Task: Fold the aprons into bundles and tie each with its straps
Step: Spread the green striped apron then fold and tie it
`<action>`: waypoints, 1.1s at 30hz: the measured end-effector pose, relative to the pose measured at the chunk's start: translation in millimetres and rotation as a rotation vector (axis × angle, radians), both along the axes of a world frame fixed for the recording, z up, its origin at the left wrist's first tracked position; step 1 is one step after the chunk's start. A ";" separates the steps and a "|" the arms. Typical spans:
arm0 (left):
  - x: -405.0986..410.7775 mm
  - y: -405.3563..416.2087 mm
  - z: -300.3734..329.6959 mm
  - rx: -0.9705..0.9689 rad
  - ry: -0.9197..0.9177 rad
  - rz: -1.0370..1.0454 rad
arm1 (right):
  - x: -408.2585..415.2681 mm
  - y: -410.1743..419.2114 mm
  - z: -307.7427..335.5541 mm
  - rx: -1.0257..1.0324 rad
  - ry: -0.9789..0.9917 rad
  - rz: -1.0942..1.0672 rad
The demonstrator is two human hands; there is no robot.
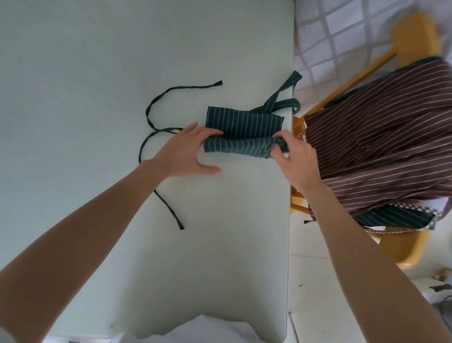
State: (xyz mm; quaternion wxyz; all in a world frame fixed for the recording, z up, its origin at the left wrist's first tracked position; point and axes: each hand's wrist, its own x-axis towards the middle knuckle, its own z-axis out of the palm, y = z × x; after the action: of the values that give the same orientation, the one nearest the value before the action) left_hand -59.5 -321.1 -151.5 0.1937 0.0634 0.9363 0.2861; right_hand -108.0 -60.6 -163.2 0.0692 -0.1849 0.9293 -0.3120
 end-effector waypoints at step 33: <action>87.8 72.4 -44.9 -0.329 0.205 0.069 | 134.7 -34.5 17.8 0.075 -0.278 -0.220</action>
State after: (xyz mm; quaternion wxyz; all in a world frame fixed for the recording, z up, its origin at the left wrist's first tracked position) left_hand 28.3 -248.8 -196.5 0.0949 0.0275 0.9869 0.1277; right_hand 26.7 -95.2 -145.4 0.1693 -0.0347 0.9364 -0.3054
